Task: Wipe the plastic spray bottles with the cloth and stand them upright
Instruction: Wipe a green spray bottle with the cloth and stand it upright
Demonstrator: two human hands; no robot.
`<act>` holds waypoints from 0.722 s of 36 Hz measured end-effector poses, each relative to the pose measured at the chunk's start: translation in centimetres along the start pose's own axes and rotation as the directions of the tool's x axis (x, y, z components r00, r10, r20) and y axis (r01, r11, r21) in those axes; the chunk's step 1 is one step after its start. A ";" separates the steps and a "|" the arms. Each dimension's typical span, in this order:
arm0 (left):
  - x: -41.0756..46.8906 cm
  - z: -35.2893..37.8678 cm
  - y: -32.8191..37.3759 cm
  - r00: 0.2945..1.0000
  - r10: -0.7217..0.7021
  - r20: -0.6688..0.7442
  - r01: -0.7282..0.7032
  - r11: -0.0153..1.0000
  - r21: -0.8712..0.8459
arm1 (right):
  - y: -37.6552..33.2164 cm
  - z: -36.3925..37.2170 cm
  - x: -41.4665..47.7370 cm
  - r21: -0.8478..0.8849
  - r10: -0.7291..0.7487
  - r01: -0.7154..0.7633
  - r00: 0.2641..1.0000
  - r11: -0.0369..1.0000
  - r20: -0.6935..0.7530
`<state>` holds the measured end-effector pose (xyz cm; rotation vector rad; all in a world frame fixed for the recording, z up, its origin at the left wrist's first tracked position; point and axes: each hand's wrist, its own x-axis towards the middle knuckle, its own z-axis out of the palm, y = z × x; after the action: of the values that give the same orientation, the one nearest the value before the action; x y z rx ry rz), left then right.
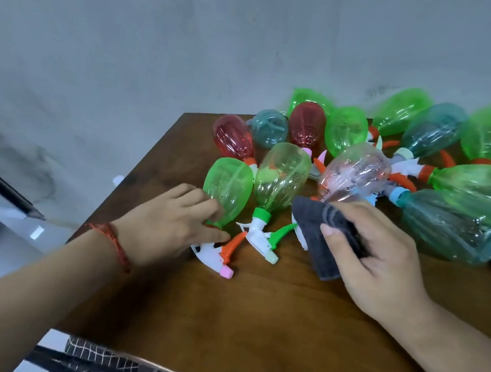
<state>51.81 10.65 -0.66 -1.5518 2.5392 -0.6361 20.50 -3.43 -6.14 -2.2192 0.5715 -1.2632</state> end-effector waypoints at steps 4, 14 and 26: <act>0.2 -0.6 -0.4 0.996 -0.029 -0.085 0.026 0.999 -0.033 | 0.1 0.1 0.1 -0.001 0.009 -0.009 1.000 1.000 0.018; 0.5 -5.5 0.6 0.810 -0.582 -0.068 0.357 0.582 -0.731 | 0.0 0.0 0.8 0.008 0.084 -0.084 0.996 0.996 -0.033; 1.1 -2.6 4.4 0.565 -0.816 0.124 0.400 0.139 -0.906 | 0.7 -0.7 1.4 0.221 0.209 -0.192 0.976 0.956 -0.058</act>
<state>46.91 12.20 0.09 -3.3102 2.3983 0.6804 20.48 -4.97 -5.40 -1.8896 0.6417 -1.2497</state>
